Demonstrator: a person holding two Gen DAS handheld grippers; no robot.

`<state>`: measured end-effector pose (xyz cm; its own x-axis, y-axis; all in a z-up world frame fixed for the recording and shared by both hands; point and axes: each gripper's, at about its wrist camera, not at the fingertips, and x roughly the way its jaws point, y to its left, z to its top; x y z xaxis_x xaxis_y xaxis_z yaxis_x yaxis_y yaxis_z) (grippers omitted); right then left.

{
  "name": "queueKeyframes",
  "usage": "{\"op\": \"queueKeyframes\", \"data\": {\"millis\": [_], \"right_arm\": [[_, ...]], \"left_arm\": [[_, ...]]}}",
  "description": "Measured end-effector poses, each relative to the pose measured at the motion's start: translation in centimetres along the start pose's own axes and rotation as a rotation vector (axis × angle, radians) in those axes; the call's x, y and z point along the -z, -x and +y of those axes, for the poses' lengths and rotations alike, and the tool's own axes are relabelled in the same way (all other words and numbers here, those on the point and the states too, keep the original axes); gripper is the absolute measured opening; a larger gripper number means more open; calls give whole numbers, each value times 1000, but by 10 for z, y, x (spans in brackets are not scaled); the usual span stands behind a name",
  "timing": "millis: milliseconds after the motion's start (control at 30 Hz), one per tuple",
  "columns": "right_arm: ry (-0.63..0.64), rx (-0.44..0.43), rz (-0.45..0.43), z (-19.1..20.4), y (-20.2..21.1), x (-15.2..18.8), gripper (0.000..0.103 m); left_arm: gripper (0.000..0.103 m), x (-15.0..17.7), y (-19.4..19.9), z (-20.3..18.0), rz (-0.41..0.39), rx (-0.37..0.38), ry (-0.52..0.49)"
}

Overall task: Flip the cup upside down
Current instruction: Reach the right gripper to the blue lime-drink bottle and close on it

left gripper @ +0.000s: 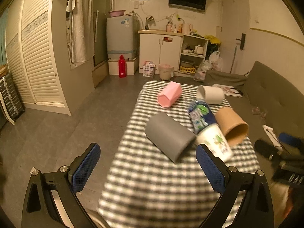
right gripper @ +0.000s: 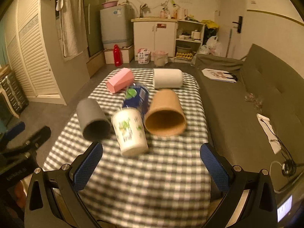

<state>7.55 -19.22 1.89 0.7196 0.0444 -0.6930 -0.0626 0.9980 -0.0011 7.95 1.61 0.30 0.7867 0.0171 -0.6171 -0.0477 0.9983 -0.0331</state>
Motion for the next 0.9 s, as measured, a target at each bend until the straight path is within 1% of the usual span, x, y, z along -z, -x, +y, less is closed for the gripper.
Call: {"op": "queueKeyframes", "data": {"millis": [33, 167, 267, 367, 433, 600, 767, 867, 900], "right_arm": [[10, -3, 8, 2, -6, -15, 103], [60, 7, 13, 13, -30, -55, 103], [101, 7, 58, 26, -63, -81, 103], [115, 10, 111, 35, -99, -96, 103], [118, 10, 149, 40, -123, -100, 102], [161, 37, 271, 54, -176, -101, 94], [169, 47, 345, 56, -203, -97, 88], [157, 33, 393, 56, -217, -95, 81], [163, 42, 407, 57, -222, -93, 78]], "left_arm": [[103, -7, -8, 2, 10, -5, -2], [103, -25, -34, 10, 20, -35, -8], [103, -33, -53, 17, 37, -48, -4], [103, -37, -71, 26, 57, -56, 17], [103, -38, -82, 32, 72, -56, 33], [103, -39, -109, 46, 106, -57, 59], [103, -43, -123, 55, 112, -54, 71], [103, -45, -127, 59, 114, -52, 77], [103, -45, -127, 59, 116, -52, 79]]}}
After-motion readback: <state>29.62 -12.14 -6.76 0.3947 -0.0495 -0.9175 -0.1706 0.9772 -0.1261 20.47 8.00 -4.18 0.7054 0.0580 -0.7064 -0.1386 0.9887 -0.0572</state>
